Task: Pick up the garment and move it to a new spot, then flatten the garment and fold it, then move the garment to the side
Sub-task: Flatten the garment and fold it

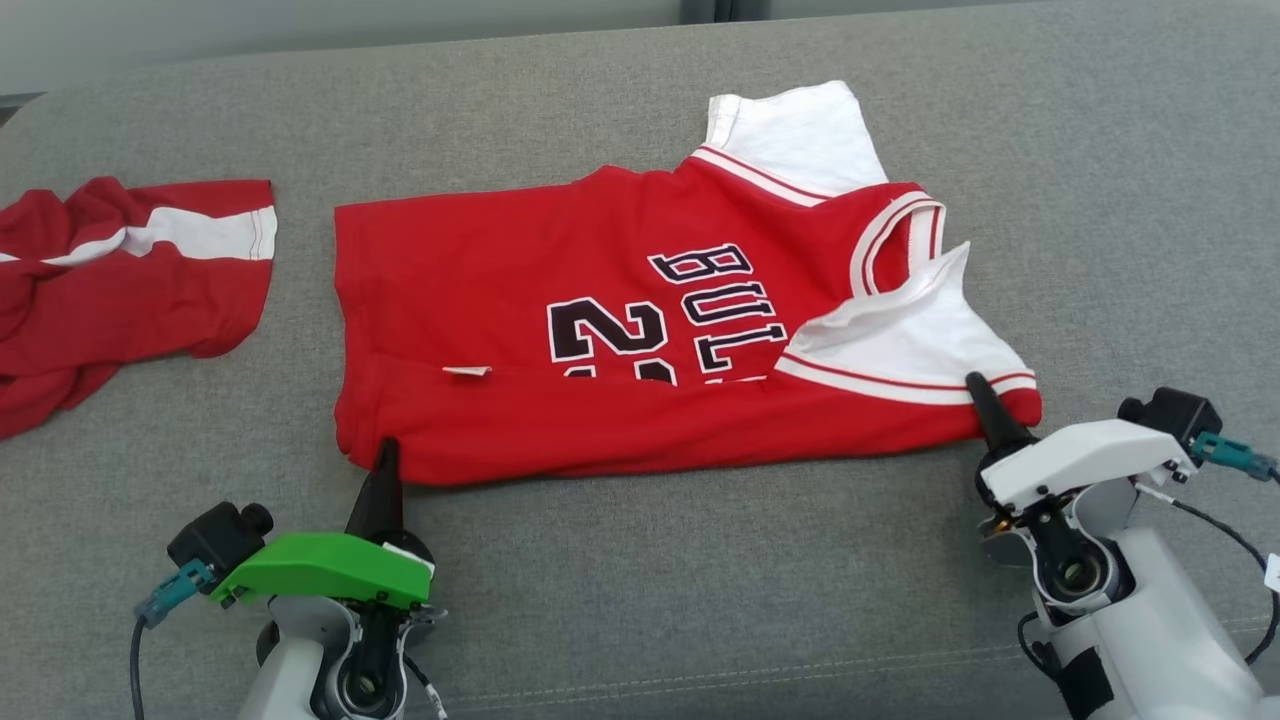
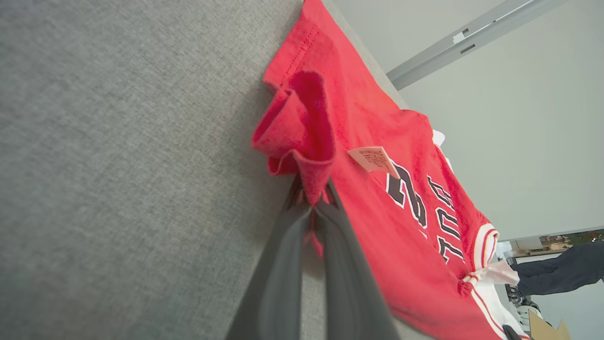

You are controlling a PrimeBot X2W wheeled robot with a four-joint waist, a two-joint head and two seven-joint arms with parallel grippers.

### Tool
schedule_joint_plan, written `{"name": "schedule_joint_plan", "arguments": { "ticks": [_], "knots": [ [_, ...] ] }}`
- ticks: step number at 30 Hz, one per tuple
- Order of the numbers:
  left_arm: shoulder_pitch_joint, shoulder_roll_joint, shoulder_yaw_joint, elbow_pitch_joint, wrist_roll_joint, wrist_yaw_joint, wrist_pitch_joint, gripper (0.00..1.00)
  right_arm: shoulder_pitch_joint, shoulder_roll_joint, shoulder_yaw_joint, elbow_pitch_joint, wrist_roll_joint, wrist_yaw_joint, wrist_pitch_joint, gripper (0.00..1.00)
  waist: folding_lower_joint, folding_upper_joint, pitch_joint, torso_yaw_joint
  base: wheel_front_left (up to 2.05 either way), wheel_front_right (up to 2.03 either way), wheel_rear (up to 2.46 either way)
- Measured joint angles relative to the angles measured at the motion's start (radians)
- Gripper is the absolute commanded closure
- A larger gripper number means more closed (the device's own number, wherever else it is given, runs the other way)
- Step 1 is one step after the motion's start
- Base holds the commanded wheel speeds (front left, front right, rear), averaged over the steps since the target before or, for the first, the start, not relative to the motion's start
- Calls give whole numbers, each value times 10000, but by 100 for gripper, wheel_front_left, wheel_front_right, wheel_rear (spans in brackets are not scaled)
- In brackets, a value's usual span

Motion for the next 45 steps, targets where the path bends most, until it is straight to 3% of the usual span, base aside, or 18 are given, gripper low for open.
{"name": "schedule_joint_plan", "arguments": {
  "ticks": [7,11,21,34,35,37,38,39,45],
  "knots": [
    [766,-67,-67,-1216,-142,-88,-107,100,489,-802,-174,-1287,272,4,274,100,0,0,-26,-108,0,0,0],
    [1420,-65,-144,-1657,-128,79,-117,100,1195,-1053,-389,-1791,42,10,272,100,0,0,4,-100,0,0,0],
    [2200,-270,-424,-1352,-146,257,-464,100,2142,-648,-1058,-1816,-585,12,-186,100,0,0,124,-32,0,0,0],
    [2150,-397,-938,-543,-222,299,-821,100,2205,-401,-809,-1290,-920,8,-585,100,0,0,64,36,0,0,0],
    [2151,-397,-957,-516,-232,299,-823,90,2226,-399,-777,-1300,-918,8,-606,96,0,0,51,20,0,0,0],
    [2155,-380,-997,-543,-228,332,-821,54,2284,-401,-734,-1384,-872,8,-644,57,0,0,21,-17,0,0,0],
    [2165,-324,-1026,-589,-199,332,-819,8,2344,-416,-729,-1448,-811,6,-675,25,0,0,5,-36,0,0,0],
    [2197,-211,-1049,-652,-134,353,-819,0,2454,-466,-708,-1538,-794,6,-683,0,0,0,-9,-58,0,0,0],
    [2478,571,-790,-1340,393,685,-949,0,3001,-777,-826,-2079,-644,0,-729,0,0,0,-69,-217,0,0,0]
  ]
}}
